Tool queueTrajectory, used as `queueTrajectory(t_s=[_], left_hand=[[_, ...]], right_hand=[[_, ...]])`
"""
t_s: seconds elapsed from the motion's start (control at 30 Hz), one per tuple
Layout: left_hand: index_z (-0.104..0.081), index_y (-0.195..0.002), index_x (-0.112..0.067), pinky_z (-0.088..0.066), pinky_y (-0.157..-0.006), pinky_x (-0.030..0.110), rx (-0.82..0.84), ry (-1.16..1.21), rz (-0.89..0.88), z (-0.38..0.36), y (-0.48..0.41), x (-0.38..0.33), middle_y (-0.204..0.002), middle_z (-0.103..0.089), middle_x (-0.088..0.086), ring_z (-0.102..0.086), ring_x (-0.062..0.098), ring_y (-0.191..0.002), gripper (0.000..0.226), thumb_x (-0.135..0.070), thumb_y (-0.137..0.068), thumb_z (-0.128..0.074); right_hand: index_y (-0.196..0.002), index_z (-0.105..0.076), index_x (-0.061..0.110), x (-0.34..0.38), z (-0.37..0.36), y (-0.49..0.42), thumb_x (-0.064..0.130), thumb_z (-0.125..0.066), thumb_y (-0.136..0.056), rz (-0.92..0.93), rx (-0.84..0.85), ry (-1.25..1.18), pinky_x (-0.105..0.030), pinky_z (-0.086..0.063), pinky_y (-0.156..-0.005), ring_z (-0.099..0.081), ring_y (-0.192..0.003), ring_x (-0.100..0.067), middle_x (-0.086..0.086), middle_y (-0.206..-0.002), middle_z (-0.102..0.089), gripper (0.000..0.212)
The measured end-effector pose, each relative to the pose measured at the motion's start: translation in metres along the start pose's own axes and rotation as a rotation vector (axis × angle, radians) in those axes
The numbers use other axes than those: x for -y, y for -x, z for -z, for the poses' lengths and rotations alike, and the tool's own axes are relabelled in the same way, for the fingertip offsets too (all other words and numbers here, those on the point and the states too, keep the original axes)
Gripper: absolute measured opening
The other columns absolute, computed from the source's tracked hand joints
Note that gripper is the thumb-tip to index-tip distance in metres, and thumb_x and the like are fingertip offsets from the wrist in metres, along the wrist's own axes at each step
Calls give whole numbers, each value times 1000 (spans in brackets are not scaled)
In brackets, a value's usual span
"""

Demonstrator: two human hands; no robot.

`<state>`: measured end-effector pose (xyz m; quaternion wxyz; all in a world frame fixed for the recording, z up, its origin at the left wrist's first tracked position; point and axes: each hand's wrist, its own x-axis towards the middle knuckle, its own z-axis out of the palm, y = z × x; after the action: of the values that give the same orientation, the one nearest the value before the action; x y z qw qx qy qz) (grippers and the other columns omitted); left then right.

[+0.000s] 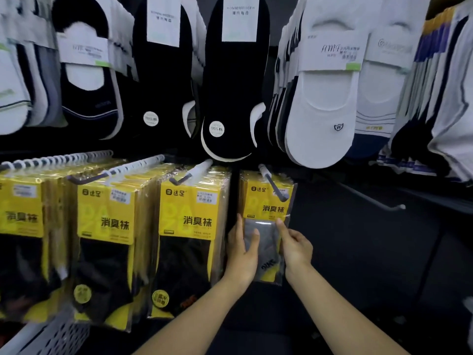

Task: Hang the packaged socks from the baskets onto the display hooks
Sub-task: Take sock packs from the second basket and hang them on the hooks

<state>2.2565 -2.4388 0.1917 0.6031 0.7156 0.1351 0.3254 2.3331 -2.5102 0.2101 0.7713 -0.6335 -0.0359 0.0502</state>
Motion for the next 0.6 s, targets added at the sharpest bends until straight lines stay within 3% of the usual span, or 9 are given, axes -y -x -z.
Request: queueTrajectory(t_s=[0.17, 0.3, 0.47, 0.6], left_hand=[[0, -149, -40, -14, -103, 18, 57, -26, 24, 11, 31, 9, -153, -11, -19, -10, -9, -126, 67, -48, -95, -40], [-10, -150, -36, -17, -115, 26, 123, -45, 140, 29, 102, 29, -151, -17, -18, -15, -2, -138, 81, -63, -81, -43], [-28, -143, -38, -28, -103, 18, 213, -188, 363, 93, 221, 86, -140, -32, -23, -32, -1, -130, 81, -70, -71, -46], [-46, -130, -30, -40, -100, 21, 270, -300, 570, 159, 325, 142, -133, -51, -9, -50, 8, -122, 44, -42, -89, -56]], right_hand=[[-105, -63, 10, -5, 19, 22, 35, -69, -85, 88, 68, 42, -24, -50, -76, -63, -94, -16, -4, -102, -67, 33], [-123, -54, 14, -30, 54, 73, 27, -71, -85, 41, 57, 29, -21, -42, -84, -55, -108, -13, 2, -118, -55, 43], [-119, -56, 16, -101, 91, 160, 23, -69, -87, -127, 164, 129, -25, -41, -90, -53, -106, -11, 6, -115, -55, 36], [-101, -62, 12, -181, 114, 240, 14, -70, -85, -271, 343, 368, -18, -47, -71, -60, -92, -18, -2, -100, -64, 18]])
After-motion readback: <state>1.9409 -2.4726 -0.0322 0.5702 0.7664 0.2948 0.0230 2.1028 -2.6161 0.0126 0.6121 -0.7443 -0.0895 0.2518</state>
